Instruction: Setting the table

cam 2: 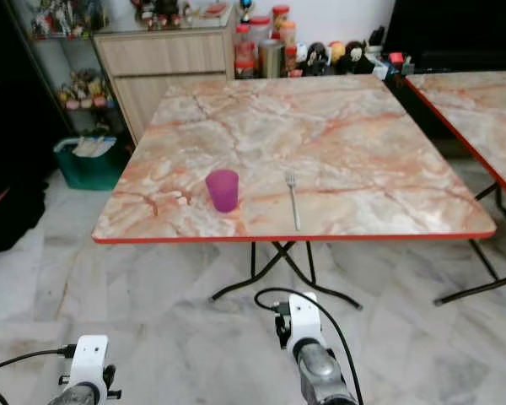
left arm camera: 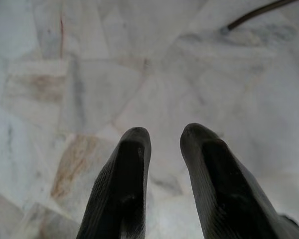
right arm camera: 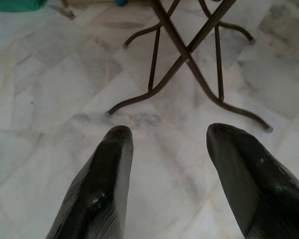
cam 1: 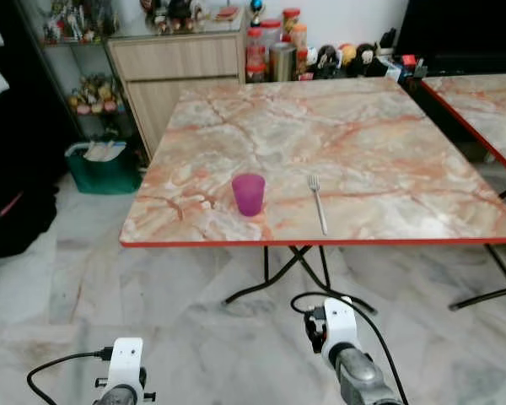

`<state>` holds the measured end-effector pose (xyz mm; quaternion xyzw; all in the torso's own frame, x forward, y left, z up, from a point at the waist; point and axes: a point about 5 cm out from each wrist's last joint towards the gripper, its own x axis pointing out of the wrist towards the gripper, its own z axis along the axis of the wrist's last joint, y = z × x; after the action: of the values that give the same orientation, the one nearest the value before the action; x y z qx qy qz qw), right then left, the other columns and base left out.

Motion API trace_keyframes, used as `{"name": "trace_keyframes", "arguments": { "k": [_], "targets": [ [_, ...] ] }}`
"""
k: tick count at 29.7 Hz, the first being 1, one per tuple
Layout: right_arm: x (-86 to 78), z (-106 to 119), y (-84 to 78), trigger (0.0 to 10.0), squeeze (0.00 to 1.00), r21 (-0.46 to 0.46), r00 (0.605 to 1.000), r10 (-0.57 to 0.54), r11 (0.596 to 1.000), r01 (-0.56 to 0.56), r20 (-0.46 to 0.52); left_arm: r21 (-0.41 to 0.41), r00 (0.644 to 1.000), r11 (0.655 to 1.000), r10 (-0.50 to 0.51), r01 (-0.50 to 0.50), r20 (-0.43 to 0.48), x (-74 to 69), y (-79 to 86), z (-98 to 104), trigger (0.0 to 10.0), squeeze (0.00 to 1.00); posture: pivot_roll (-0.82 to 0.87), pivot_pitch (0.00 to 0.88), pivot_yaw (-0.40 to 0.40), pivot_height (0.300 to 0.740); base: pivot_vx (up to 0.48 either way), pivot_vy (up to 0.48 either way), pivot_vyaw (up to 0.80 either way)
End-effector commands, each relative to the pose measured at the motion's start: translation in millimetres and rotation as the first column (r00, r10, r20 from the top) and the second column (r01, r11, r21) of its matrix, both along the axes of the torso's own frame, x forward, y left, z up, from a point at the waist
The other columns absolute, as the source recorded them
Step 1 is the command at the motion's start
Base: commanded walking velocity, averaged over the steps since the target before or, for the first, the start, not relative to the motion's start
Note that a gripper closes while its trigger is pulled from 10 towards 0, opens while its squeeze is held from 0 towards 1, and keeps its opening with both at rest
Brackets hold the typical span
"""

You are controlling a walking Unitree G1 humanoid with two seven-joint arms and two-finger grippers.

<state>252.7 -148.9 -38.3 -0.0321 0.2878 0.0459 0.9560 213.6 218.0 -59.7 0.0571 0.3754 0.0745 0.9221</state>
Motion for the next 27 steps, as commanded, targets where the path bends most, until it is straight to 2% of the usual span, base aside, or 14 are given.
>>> {"name": "trace_keyframes", "arguments": {
  "k": [1,2,4,7,14,17,23,27],
  "targets": [
    [7.5,8,0.9,10.0,0.0,-0.011,0.998,0.024,1.0,-0.024,0.061,0.005,1.0,1.0,-0.008,0.008,-0.025,-5.6,0.0,-4,10.0,0.0,0.0,0.0,0.061,0.74,0.0,0.0,0.0],
    [7.5,8,0.9,10.0,0.0,-0.011,0.998,0.024,1.0,-0.024,0.061,0.005,1.0,1.0,-0.008,0.008,-0.025,-5.6,0.0,-4,10.0,0.0,0.0,0.0,0.061,0.74,0.0,0.0,0.0],
    [13.2,17,5.6,10.0,0.0,-0.035,0.987,0.076,0.997,-0.072,0.141,0.003,1.0,1.0,-0.013,0.013,-0.024,-6.3,-0.7,-4,10.0,0.0,-0.01,0.0,0.06,0.74,0.0,0.0,0.0],
    [16.2,23,7.7,10.0,0.0,-0.043,0.976,0.099,0.995,-0.092,0.194,0.001,1.0,1.0,-0.015,0.015,-0.023,-7.0,-2.0,-5,10.0,0.0,-0.01,0.0,0.055,0.74,0.0,0.0,0.0],
    [32.1,49,14.6,10.0,0.0,-0.031,0.923,0.106,0.994,-0.101,0.369,-0.004,0.999,0.999,-0.032,0.032,-0.039,-10.7,-6.2,-8,10.0,0.0,-0.02,0.0,0.054,0.74,0.0,0.0,0.0],
    [36.4,56,16.7,10.0,0.0,-0.026,0.908,0.101,0.995,-0.099,0.407,-0.004,0.999,0.999,-0.032,0.032,-0.04,-11.1,-6.5,-8,10.0,0.0,-0.02,0.0,0.055,0.74,0.0,0.0,0.0],
    [59.4,87,12.7,10.0,0.0,-0.028,0.85,-0.016,0.999,0.036,0.526,-0.01,0.999,0.999,-0.044,0.044,-0.032,-6.8,-7.2,-6,10.0,0.0,-0.02,0.0,0.054,0.74,0.0,0.0,0.0],
    [70.0,102,16.0,10.0,0.0,-0.007,0.827,-0.028,0.999,0.038,0.561,-0.012,0.998,0.999,-0.051,0.051,-0.029,-5.0,-9.8,-5,10.0,0.0,-0.02,0.0,0.048,0.74,0.0,0.0,0.0]
  ]
}}
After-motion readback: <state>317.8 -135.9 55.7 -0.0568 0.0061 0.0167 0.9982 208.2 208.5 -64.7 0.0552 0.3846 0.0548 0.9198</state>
